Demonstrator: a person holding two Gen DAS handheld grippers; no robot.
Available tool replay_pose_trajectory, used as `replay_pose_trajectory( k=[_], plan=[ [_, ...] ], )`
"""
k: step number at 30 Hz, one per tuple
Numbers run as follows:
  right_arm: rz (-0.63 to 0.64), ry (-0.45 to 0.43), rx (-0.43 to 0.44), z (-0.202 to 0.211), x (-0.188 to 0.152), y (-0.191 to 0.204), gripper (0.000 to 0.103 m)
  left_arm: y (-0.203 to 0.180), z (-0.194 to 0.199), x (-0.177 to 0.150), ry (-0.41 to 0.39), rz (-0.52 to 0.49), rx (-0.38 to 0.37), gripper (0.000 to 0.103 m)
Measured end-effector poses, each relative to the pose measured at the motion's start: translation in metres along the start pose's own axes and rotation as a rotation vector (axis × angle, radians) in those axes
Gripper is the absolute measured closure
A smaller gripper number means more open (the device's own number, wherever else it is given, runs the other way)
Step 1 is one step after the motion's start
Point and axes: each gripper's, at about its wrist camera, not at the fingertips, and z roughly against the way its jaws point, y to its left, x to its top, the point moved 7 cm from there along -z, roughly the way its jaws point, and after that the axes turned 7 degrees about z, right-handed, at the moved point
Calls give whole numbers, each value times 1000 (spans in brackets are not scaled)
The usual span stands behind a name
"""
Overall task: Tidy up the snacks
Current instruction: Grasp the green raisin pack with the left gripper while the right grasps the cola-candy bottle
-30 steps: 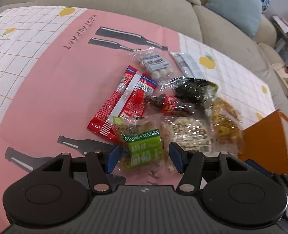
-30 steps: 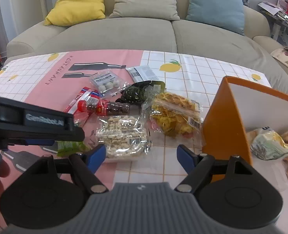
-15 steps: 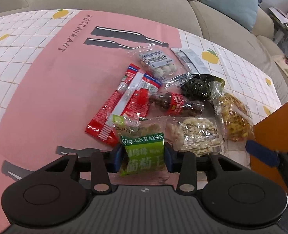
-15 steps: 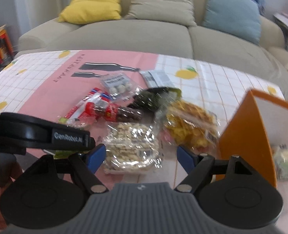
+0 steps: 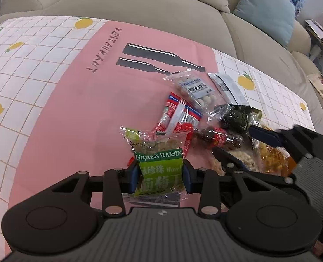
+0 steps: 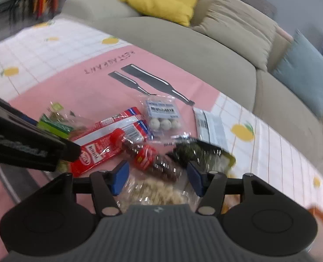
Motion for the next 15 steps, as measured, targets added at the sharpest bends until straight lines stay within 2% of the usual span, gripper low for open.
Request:
replay_pose_trajectory(
  k=[7,8,15],
  plan=[
    [197,35,12,-29,9,14,54,5,-2,0,12,24,-1,59],
    [212,48,21,-32,8,16,60,7,-2,0,13,30,-1,59],
    [253,33,5,-34,7,23,64,17,2,-6,22,65,4,59]
  ],
)
